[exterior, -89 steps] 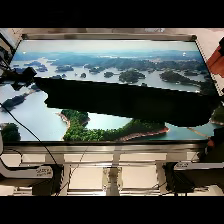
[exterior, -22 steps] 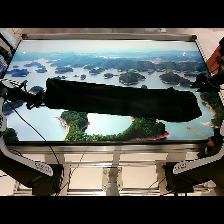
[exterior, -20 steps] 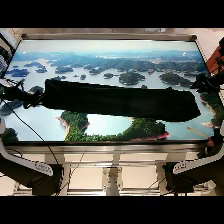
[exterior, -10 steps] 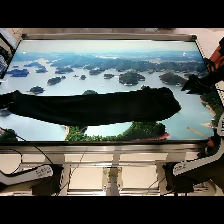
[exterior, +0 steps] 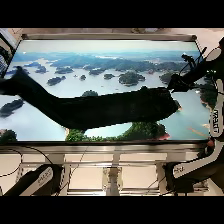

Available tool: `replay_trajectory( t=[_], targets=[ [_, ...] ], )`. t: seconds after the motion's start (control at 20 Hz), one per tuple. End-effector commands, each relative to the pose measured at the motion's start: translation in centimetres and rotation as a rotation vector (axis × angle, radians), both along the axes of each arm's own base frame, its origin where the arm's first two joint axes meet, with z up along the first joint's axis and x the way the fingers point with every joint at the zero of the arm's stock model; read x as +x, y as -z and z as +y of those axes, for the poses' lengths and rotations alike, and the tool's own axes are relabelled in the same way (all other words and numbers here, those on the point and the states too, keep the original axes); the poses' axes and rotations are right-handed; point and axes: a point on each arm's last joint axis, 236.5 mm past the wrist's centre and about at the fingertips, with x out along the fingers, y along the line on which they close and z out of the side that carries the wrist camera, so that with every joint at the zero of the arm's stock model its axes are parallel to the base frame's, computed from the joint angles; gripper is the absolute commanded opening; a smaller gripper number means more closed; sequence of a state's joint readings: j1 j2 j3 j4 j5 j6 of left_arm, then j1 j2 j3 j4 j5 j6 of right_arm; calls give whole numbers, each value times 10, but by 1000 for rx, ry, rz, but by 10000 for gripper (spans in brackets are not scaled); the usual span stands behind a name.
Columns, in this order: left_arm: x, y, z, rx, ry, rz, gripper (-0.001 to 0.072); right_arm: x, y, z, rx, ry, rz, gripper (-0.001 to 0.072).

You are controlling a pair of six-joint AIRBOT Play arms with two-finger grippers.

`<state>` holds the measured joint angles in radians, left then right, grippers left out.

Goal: Fold the clothes and pants, and hang the long-sleeved shirts on hangers.

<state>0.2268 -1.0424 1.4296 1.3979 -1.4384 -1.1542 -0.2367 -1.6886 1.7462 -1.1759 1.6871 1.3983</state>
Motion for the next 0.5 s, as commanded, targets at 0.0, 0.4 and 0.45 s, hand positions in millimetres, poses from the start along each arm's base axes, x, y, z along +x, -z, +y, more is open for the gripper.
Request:
replay_trajectory(
  t=[0.0,0.4,0.45],
  targets=[
    [17,-8,-85,-107,193,-64,20,-5,-8,7,-10,-19,0,411],
    [33,53,-224,-216,444,61,20,-14,-47,-1,-64,-4,-88,411],
    [30,62,-236,-214,472,85,20,-15,-49,-2,-69,0,-92,411]
  ],
)
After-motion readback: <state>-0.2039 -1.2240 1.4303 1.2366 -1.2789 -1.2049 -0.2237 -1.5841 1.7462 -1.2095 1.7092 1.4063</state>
